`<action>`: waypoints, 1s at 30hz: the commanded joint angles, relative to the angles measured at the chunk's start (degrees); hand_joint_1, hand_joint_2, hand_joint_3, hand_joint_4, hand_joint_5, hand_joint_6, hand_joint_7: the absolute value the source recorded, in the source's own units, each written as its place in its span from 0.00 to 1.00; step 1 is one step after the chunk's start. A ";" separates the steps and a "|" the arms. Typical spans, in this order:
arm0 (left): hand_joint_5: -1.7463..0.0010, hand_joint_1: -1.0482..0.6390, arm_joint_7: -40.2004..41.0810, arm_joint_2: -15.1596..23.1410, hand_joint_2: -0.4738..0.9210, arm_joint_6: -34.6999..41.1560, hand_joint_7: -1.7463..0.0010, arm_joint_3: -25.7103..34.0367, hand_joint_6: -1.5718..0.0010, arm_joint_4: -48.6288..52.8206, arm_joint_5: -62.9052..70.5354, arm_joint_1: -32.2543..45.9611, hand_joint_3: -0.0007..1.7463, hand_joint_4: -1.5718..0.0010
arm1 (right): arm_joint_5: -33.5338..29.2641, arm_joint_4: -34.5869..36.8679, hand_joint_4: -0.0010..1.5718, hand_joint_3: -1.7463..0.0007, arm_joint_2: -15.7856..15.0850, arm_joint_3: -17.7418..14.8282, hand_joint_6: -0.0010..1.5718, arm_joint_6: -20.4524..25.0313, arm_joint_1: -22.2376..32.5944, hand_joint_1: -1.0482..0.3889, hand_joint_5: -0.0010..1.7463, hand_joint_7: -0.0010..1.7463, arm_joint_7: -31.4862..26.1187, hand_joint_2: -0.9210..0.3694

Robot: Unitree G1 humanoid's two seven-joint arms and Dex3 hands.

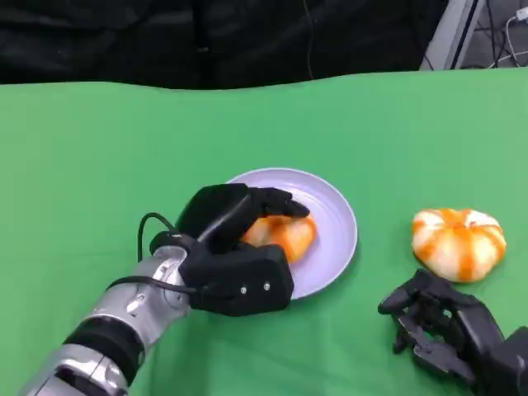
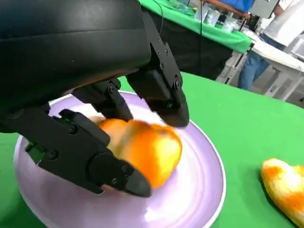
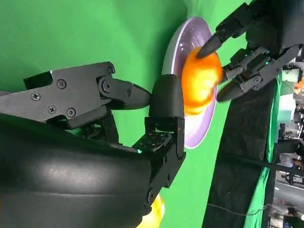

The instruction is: Grasp the bread from the table and place it into the plate.

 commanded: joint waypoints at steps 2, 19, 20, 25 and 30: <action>1.00 0.13 -2.59 2.35 1.00 1.97 1.00 -0.10 0.76 -3.17 -0.11 0.08 0.29 0.82 | 0.08 0.21 0.39 0.71 -0.54 -0.04 0.42 -0.37 0.21 0.56 0.98 0.71 -0.04 0.00; 0.99 0.01 -10.95 7.01 1.00 4.26 0.99 3.52 0.83 -17.77 -5.39 5.27 0.43 0.91 | 0.67 0.58 0.38 0.71 -0.65 -0.30 0.42 -0.17 0.18 0.55 0.98 0.70 0.94 0.00; 0.98 0.02 -11.69 7.34 1.00 4.25 0.99 4.35 0.82 -19.10 -6.57 6.21 0.42 0.90 | 0.72 0.50 0.38 0.71 -0.63 -0.30 0.42 -0.06 0.22 0.55 0.98 0.70 1.00 0.00; 0.97 0.06 -12.80 7.76 1.00 -0.42 0.98 9.97 0.75 -22.79 -14.74 11.21 0.37 0.80 | 0.46 -0.15 0.38 0.72 -0.52 -0.19 0.42 0.47 0.39 0.55 0.99 0.71 0.66 0.00; 0.97 0.11 -18.75 6.38 1.00 -9.69 0.98 15.99 0.70 -22.14 -27.93 15.18 0.31 0.71 | 0.33 0.40 0.37 0.72 -0.68 -0.22 0.42 -0.01 0.11 0.55 1.00 0.71 0.65 0.00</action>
